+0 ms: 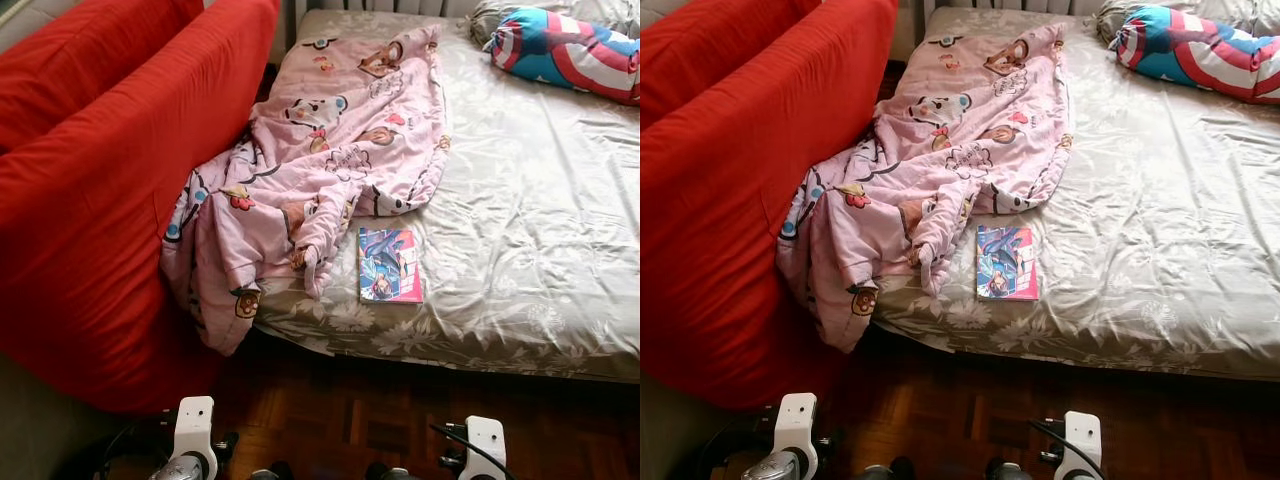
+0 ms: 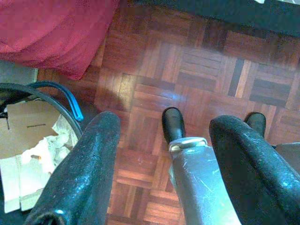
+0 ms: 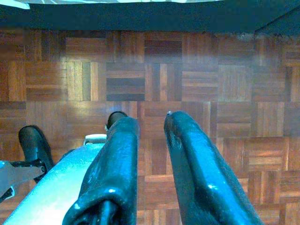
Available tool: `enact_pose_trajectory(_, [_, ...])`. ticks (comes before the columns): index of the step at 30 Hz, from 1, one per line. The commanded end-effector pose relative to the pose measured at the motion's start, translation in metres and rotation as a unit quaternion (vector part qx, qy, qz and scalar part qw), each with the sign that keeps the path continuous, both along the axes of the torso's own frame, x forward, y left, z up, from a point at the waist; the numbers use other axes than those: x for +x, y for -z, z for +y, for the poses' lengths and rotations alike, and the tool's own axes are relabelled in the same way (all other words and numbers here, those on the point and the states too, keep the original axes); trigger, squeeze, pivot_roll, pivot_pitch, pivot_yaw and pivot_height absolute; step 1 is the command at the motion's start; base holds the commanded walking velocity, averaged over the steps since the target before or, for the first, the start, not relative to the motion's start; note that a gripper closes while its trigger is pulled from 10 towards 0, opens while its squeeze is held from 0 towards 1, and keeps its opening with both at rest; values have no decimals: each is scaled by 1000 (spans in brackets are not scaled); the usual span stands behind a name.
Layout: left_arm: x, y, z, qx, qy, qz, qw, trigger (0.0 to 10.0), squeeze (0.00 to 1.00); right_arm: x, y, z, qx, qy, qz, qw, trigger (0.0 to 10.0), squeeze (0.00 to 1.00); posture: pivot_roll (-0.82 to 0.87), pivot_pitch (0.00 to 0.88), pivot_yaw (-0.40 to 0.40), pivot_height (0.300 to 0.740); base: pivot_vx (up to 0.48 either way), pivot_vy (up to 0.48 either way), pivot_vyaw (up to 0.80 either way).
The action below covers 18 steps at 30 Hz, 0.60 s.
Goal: Clean up the room
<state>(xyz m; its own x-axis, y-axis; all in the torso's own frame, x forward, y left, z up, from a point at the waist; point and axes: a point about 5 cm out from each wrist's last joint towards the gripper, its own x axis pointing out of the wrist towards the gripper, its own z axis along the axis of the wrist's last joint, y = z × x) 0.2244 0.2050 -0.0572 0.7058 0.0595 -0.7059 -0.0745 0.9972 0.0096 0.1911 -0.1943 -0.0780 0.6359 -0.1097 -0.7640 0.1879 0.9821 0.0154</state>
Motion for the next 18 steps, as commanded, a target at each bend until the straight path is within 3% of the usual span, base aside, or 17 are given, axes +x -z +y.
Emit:
enact_pose_trajectory(1, [-14, 8, 2, -1, -4, 25, 1000, 10000, 0, -11, 6, 0, 3, 4, 19, 1000, 10000, 0, 37, 232, -2, 740, 0, 0, 0])
enact_pose_trajectory(10, [-13, 8, 2, 0, 0, 25, 1000, 10000, 0, -11, 6, 2, 3, 1, 21, 1000, 10000, 0, 40, 234, -1, 740, 0, 0, 0])
enact_pose_trajectory(18, [-13, 8, 2, 0, 1, 24, 1000, 10000, 0, -11, 6, 3, 3, 0, 21, 1000, 10000, 0, 39, 233, -2, 740, 261, 0, 0])
